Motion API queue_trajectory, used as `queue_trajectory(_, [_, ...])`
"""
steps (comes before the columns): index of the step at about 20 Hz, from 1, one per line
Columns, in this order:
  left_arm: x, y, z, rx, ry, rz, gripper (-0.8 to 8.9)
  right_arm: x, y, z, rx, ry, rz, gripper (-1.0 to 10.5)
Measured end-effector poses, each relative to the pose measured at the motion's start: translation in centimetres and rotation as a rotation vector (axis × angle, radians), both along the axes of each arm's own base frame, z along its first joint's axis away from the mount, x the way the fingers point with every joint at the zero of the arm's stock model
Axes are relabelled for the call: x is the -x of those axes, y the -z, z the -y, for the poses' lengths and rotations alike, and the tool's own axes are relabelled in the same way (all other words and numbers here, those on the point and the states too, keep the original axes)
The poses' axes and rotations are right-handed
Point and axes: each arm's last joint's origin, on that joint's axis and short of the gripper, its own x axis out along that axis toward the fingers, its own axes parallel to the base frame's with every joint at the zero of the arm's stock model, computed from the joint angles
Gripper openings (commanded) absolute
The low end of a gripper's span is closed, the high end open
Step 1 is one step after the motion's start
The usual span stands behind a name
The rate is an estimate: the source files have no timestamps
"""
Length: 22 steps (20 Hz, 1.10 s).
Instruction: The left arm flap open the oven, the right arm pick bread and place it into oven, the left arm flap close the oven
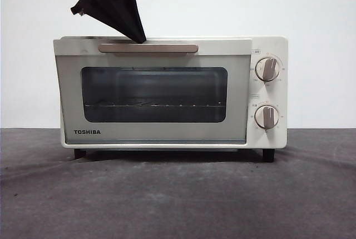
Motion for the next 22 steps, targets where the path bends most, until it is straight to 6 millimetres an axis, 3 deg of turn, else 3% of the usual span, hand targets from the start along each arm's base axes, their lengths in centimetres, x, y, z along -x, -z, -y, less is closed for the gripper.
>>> queue_trajectory(8, [1.5, 0.9, 1.2, -0.072, 0.021, -0.063, 0.10, 0.0, 0.0, 0.0, 0.000, 0.000, 0.000, 1.5])
queue_trajectory(14, [3.0, 2.9, 2.1, -0.097, 0.060, -0.126, 0.10, 0.0, 0.0, 0.0, 0.000, 0.000, 0.000, 1.5])
queue_trajectory(22, [6.2, 5.8, 0.6, -0.020, -0.004, -0.070, 0.10, 0.0, 0.0, 0.0, 0.000, 0.000, 0.000, 1.5])
